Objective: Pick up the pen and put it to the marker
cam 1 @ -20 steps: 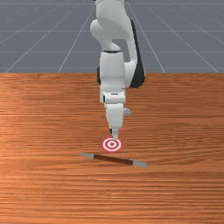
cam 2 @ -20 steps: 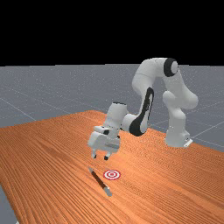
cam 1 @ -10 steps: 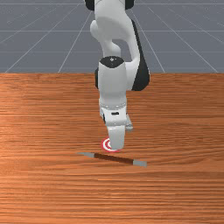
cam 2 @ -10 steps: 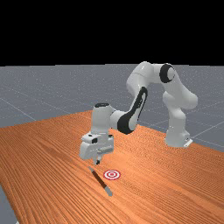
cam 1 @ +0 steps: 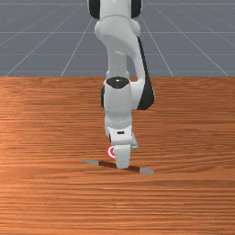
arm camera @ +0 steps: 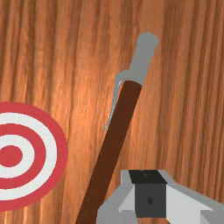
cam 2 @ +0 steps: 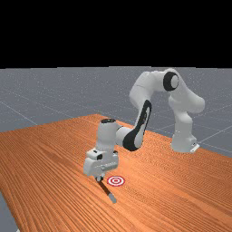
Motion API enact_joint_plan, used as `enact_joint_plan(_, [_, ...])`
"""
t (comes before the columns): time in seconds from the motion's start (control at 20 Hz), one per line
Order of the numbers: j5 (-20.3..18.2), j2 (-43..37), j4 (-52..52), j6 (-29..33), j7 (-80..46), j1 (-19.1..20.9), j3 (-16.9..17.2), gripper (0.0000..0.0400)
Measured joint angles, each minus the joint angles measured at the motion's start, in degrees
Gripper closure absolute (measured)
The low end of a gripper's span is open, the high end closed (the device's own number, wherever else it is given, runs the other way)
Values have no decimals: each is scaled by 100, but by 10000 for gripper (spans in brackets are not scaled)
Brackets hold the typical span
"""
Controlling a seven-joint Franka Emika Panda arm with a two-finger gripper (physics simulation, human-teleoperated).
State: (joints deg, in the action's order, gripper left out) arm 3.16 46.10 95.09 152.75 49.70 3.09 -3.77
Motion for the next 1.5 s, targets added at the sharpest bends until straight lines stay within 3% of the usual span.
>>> enact_joint_plan(0.05, [-5,20,138,348,-154,-58,75,400])
enact_joint_plan(0.1, [-76,103,106,389,100,112,-127,400])
enact_joint_plan(0.15, [-3,311,-252,-79,-1,-11,8,400])
enact_joint_plan(0.3, [9,686,-553,-1,0,-23,30,400])
enact_joint_plan(0.35, [15,742,-668,0,4,-30,29,371])
enact_joint_plan(0.4, [90,593,-245,629,-100,-121,159,383])
enact_joint_plan(0.45, [12,462,21,780,-170,-90,125,391])
enact_joint_plan(0.7, [-168,-568,2212,1919,-874,-518,573,399])
enact_joint_plan(0.8, [-173,-554,2209,1897,-1086,-773,669,400])
enact_joint_plan(0.9, [-19,-730,2392,2104,-653,-577,405,400])
enact_joint_plan(1.0, [21,-917,2392,1712,-349,-372,188,400])
enact_joint_plan(1.05, [-7,-1185,2761,2368,-666,-654,490,400])
enact_joint_plan(1.2, [29,-2176,3033,1796,-679,-629,463,400])
enact_joint_plan(1.25, [105,-2360,2693,648,-1635,-907,730,400])
enact_joint_plan(1.45, [458,-2275,2384,404,-2904,-1733,971,400])
enact_joint_plan(1.5, [463,-2274,2385,474,-2640,-1742,838,400])
